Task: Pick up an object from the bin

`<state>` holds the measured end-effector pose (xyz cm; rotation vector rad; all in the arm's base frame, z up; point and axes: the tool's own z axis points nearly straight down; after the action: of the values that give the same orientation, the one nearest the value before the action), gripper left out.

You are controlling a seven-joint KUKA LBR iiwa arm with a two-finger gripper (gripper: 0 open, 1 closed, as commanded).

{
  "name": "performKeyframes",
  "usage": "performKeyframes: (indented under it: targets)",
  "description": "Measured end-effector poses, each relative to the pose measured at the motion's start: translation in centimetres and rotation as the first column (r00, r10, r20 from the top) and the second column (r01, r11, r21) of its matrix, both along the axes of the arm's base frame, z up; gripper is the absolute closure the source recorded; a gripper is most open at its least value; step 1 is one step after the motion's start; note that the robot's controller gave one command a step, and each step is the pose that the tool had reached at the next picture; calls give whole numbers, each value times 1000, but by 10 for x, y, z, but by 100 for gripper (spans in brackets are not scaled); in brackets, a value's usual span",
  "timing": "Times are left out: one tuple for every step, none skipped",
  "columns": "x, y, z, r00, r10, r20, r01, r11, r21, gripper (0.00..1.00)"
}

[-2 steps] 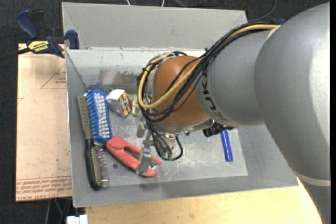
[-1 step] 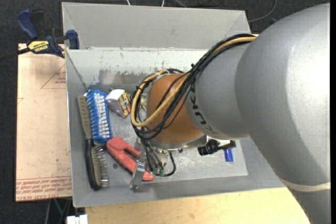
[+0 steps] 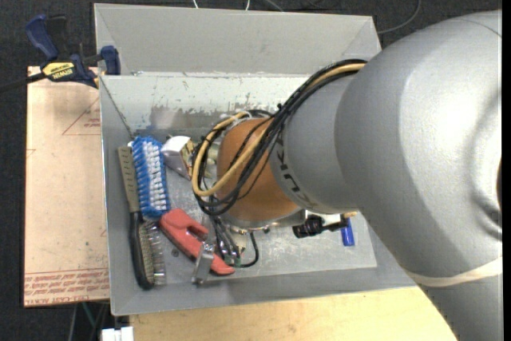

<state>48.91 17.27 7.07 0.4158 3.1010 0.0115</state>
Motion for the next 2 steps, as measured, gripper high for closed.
performKeyframes:
  targets:
    - [-8, -4, 1, 977, -213, -14, 213, 977, 2, 100]
    - [-8, -4, 1, 977, -213, -14, 213, 977, 2, 100]
